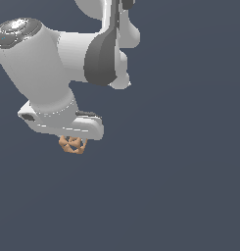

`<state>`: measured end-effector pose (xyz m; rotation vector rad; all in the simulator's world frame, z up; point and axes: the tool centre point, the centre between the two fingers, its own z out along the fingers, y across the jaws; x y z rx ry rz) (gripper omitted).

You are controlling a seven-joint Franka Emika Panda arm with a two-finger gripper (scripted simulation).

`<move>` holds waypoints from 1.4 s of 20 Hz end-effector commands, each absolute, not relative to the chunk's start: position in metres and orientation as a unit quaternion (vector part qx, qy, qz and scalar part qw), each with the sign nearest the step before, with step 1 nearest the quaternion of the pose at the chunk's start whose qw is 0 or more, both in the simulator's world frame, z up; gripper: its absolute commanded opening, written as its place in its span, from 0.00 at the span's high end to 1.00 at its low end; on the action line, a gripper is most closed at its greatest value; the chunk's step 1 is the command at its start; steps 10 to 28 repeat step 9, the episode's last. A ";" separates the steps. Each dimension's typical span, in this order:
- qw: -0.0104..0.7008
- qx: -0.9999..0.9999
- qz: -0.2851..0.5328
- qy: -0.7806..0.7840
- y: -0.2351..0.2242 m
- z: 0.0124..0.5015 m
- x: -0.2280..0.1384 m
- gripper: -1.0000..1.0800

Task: Pick up the object and move it to a goal position.

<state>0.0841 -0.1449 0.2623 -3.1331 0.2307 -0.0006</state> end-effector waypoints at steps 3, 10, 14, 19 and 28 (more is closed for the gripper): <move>0.000 -0.997 0.000 0.073 -0.149 0.268 0.089 1.00; 0.000 -0.997 0.000 0.074 -0.150 0.270 0.091 1.00; 0.000 -0.997 0.000 0.074 -0.150 0.270 0.091 1.00; 0.000 -0.997 0.000 0.074 -0.150 0.270 0.091 1.00; 0.000 -0.997 0.000 0.074 -0.150 0.270 0.091 1.00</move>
